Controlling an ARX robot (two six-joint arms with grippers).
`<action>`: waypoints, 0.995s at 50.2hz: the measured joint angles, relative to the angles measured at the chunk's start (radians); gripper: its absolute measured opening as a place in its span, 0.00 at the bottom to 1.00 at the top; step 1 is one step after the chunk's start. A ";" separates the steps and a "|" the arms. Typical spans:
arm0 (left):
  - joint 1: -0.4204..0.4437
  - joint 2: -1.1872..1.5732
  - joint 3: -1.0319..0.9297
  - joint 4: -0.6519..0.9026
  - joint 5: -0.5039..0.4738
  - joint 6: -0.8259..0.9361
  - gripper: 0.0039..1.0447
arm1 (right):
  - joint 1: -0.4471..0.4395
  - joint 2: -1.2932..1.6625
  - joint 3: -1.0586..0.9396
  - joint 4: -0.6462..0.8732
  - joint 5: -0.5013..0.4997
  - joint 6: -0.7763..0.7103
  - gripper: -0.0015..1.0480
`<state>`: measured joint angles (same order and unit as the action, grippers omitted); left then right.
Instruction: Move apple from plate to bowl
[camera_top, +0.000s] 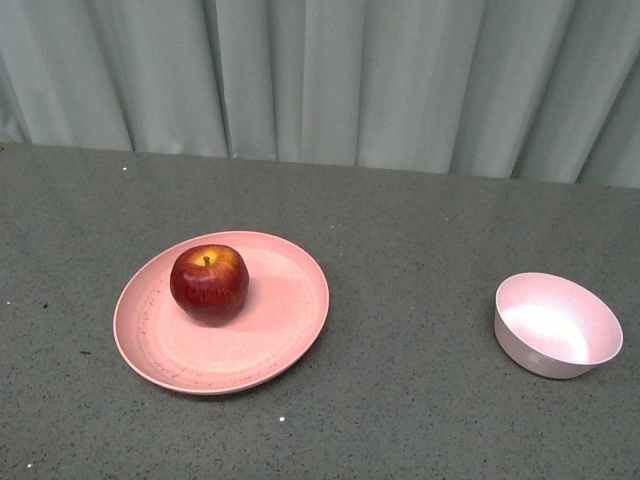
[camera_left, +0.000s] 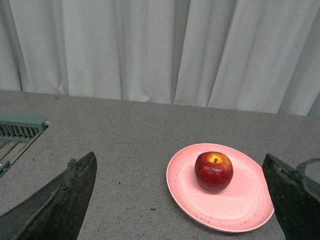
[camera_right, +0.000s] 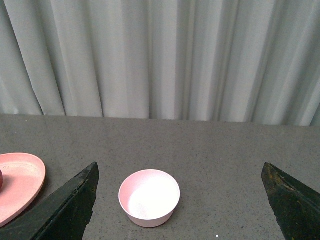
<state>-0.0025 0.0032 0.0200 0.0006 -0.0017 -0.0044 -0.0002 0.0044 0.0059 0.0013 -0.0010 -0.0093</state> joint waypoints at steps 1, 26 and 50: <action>0.000 0.000 0.000 0.000 0.000 0.000 0.94 | 0.000 0.000 0.000 0.000 0.000 0.000 0.91; 0.000 0.000 0.000 0.000 0.000 0.000 0.94 | 0.000 0.000 0.000 0.000 0.000 0.000 0.91; 0.000 0.000 0.000 0.000 0.000 0.000 0.94 | 0.000 0.000 0.000 0.000 0.000 0.000 0.91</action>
<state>-0.0025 0.0032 0.0200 0.0006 -0.0013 -0.0044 -0.0002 0.0044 0.0059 0.0017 -0.0010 -0.0093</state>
